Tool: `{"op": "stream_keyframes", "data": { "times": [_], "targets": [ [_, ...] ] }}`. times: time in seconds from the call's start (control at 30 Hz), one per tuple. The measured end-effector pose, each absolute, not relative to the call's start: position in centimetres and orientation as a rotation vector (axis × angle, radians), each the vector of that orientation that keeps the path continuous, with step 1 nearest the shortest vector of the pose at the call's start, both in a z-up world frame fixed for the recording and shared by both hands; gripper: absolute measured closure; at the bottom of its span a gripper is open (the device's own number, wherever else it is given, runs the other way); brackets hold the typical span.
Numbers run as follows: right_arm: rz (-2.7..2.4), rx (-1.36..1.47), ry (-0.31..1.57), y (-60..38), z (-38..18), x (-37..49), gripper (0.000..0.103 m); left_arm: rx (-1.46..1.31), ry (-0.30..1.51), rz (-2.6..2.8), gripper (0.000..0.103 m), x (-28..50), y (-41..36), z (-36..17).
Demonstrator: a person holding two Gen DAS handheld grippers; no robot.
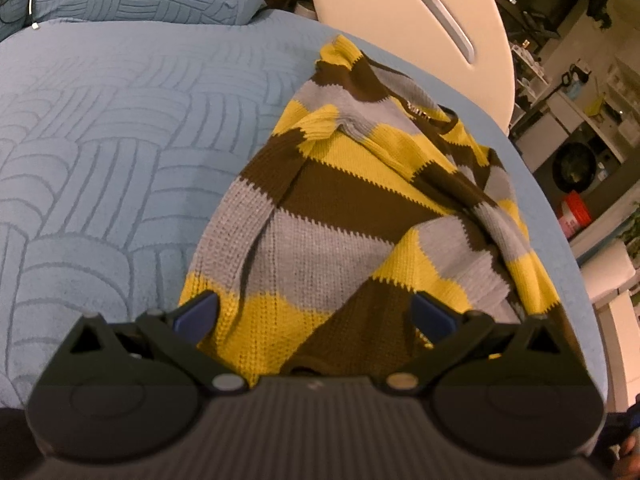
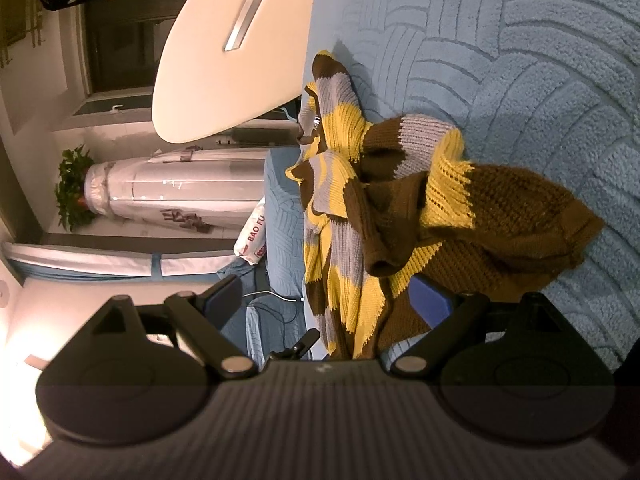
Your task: Fold clothes
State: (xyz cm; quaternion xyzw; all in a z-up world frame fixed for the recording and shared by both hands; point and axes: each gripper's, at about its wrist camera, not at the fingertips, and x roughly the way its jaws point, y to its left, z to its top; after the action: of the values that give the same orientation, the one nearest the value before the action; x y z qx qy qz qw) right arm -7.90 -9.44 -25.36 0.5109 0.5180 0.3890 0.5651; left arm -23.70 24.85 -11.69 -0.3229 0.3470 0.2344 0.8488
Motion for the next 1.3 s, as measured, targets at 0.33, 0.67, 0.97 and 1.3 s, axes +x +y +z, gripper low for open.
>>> {"op": "stream_keyframes", "data": {
  "times": [0.33, 0.67, 0.97, 1.3],
  "targets": [
    [0.918, 1.203, 1.219, -9.16, -25.55, -7.77, 0.009, -0.679, 0.73, 0.493, 0.0, -23.78, 24.74, -11.67],
    [0.92, 1.203, 1.22, -9.2, -25.83, -7.59, 0.009, -0.678, 0.731, 0.492, 0.0, -23.75, 24.69, -11.65],
    [0.927, 1.211, 1.218, -9.35, -26.08, -7.42, 0.009, -0.677, 0.73, 0.49, 0.0, -23.9, 24.73, -11.64],
    [0.926, 1.217, 1.217, -9.71, -26.16, -7.89, 0.009, -0.677, 0.729, 0.487, 0.0, -23.95, 24.65, -11.65]
  ]
}}
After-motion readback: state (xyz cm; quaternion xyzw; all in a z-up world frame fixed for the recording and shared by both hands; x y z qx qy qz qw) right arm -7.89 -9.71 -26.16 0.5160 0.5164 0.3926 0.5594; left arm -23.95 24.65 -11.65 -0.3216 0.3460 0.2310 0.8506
